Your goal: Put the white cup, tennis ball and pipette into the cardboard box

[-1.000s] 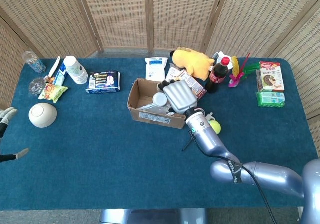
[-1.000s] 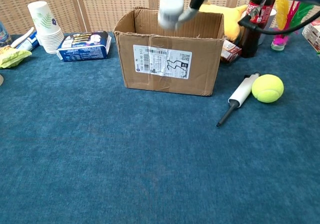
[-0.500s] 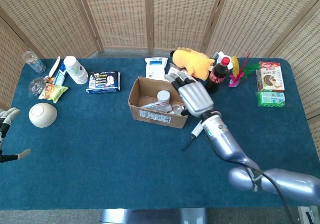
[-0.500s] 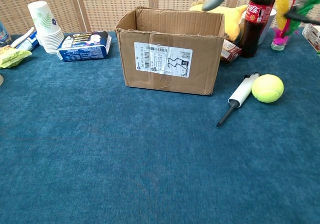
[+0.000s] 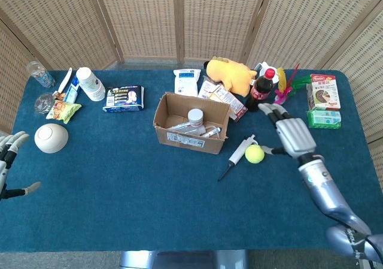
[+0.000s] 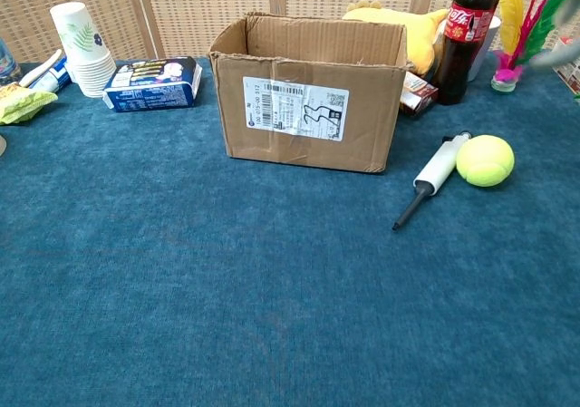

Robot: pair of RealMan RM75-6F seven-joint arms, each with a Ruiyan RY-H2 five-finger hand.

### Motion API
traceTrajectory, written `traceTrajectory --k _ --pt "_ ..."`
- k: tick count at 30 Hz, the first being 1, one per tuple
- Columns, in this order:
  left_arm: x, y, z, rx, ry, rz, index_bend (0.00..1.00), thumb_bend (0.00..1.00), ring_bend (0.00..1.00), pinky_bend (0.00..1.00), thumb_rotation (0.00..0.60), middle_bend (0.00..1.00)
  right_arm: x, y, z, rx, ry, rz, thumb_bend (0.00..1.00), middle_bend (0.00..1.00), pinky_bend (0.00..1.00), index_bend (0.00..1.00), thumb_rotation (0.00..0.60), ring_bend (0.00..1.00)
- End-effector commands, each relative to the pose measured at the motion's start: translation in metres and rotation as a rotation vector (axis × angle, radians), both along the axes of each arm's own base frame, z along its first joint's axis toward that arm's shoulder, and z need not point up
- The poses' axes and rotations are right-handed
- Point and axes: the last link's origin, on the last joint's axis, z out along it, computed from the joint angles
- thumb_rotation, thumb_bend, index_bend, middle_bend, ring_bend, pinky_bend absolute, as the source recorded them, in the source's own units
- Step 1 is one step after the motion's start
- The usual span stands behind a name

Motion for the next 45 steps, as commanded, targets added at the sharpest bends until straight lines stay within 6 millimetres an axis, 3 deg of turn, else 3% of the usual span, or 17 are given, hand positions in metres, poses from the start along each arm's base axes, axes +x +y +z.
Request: traceTrajectory --k 1,7,9,14,20,34,40,45 --pt "0.000 0.000 0.000 0.001 0.000 0.002 0.00 0.04 0.00 0.06 0.600 0.00 -0.031 0.008 0.003 0.011 0.021 -0.044 0.04 0.03 0.32 0.03 0.600 0.07" --pt "-0.001 0.001 0.001 0.003 -0.003 0.006 0.00 0.04 0.00 0.06 0.600 0.00 -0.059 0.017 -0.006 0.084 0.057 -0.116 0.03 0.01 0.21 0.02 0.600 0.02" --pt "-0.002 0.001 0.001 0.004 -0.002 0.007 0.00 0.04 0.00 0.06 0.600 0.00 -0.064 0.019 -0.011 0.109 0.070 -0.125 0.03 0.00 0.16 0.02 0.600 0.00" --pt "-0.002 0.001 0.001 0.003 -0.003 0.007 0.00 0.04 0.00 0.06 0.600 0.00 -0.070 0.026 -0.029 0.169 0.100 -0.129 0.03 0.00 0.14 0.02 0.600 0.00" --pt "-0.002 0.000 0.002 0.007 -0.003 0.007 0.00 0.04 0.00 0.06 0.600 0.00 -0.066 0.025 -0.054 0.209 0.115 -0.116 0.03 0.00 0.14 0.03 0.600 0.00" --pt "-0.005 0.000 0.005 0.014 -0.009 0.014 0.00 0.04 0.00 0.06 0.600 0.00 -0.053 0.001 -0.098 0.202 0.105 -0.121 0.03 0.06 0.16 0.09 0.600 0.06" --pt "-0.006 0.000 0.006 0.017 -0.010 0.019 0.00 0.04 0.00 0.06 0.600 0.00 -0.062 -0.001 -0.106 0.174 0.113 -0.134 0.04 0.20 0.21 0.21 0.600 0.17" --pt "-0.006 0.000 0.005 0.013 -0.008 0.020 0.00 0.04 0.00 0.06 0.600 0.00 -0.067 -0.002 -0.109 0.114 0.104 -0.123 0.13 0.38 0.31 0.42 0.600 0.33"
